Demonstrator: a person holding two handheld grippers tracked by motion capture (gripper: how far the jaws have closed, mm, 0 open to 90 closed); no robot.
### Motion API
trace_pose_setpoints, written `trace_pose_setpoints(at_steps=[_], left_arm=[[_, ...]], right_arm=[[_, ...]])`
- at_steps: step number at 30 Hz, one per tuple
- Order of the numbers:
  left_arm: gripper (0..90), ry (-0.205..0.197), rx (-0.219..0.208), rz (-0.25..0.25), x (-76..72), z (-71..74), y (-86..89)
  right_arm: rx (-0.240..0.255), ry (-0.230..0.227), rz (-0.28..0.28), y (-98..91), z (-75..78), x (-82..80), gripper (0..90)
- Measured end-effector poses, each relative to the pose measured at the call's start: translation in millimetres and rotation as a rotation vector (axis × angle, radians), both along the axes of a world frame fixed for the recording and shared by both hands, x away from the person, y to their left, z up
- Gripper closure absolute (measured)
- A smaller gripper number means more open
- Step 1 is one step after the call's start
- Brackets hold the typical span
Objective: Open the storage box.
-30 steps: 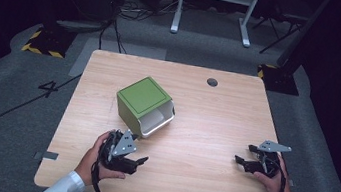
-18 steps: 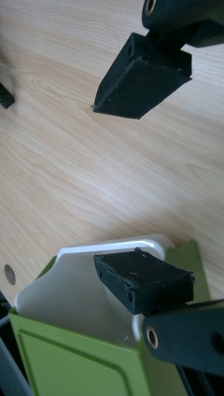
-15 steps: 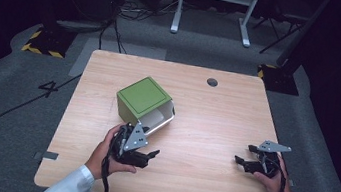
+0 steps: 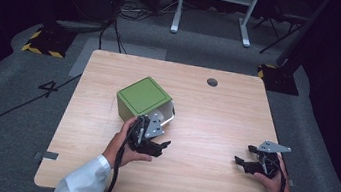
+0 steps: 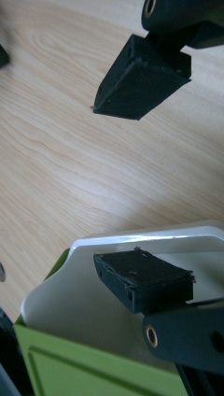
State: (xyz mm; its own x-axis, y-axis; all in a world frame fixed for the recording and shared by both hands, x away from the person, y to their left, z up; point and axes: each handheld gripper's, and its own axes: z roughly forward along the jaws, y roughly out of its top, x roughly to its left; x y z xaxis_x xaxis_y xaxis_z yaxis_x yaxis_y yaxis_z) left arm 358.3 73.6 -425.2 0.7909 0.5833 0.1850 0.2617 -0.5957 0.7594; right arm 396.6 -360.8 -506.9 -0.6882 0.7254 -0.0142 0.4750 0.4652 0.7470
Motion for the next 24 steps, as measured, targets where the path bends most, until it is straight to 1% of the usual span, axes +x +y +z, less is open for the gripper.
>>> trace_pose_setpoints(at_steps=[2, 3, 4, 5, 6, 7, 8, 11, 12, 16, 17, 19, 20, 22, 23, 24], left_arm=[[24.6, 0.006, 0.005, -0.002, 2.4, -2.4, -1.8], [25.1, 0.027, 0.011, 0.023, 8.5, -7.0, -4.4], [25.1, 0.033, 0.017, 0.036, 11.0, -9.1, -5.9], [25.1, 0.034, 0.031, 0.041, 13.3, -10.5, -6.5], [25.1, 0.034, 0.031, 0.041, 13.3, -10.5, -6.5], [25.1, 0.041, 0.031, 0.065, 16.4, -13.2, -7.4], [25.1, 0.042, 0.040, 0.072, 17.2, -14.3, -7.5], [29.0, 0.045, 0.048, 0.078, 19.4, -16.8, -6.9], [30.0, 0.052, 0.064, 0.084, 21.2, -19.1, -6.8], [28.7, 0.044, 0.065, 0.091, 21.3, -19.9, -8.8], [28.7, 0.031, 0.082, 0.099, 22.3, -20.8, -11.3], [26.6, 0.032, 0.074, 0.103, 23.2, -21.4, -13.1], [24.8, 0.046, 0.085, 0.097, 26.7, -24.6, -18.9], [25.2, 0.074, 0.109, 0.086, 30.0, -29.8, -24.2], [24.9, 0.074, 0.109, 0.086, 30.0, -29.8, -24.2], [24.4, 0.086, 0.130, 0.104, 33.8, -34.8, -27.1]], right_arm=[[0.000, 0.000, 0.000, 0.0, 0.0, 0.0, 18.8], [0.000, 0.000, 0.001, 0.0, 0.0, -0.1, 18.9], [0.000, 0.000, 0.001, 0.1, 0.0, -0.1, 18.9], [0.001, 0.001, 0.001, 0.0, 0.0, -0.4, 18.9], [0.000, -0.001, 0.001, 0.1, 0.0, -0.7, 19.1], [0.000, -0.001, 0.004, 0.2, 0.0, -1.2, 19.2], [0.000, -0.002, 0.008, 0.2, 0.0, -1.6, 19.2], [-0.004, -0.005, 0.016, 0.4, 0.0, -2.2, 19.2], [-0.003, -0.003, 0.016, 0.3, 0.0, -2.0, 19.2], [-0.003, -0.003, 0.016, 0.3, 0.0, -2.0, 19.2], [-0.002, -0.002, 0.017, 0.4, 0.0, -1.9, 19.0], [-0.001, -0.002, 0.017, 0.7, 0.0, -1.8, 18.9], [-0.001, -0.002, 0.017, 0.7, 0.0, -1.8, 18.9], [-0.001, -0.001, 0.017, 0.7, 0.0, -1.8, 18.9], [-0.001, -0.002, 0.017, 0.7, 0.0, -1.8, 18.9], [-0.001, -0.002, 0.017, 0.7, 0.0, -1.8, 18.9]])
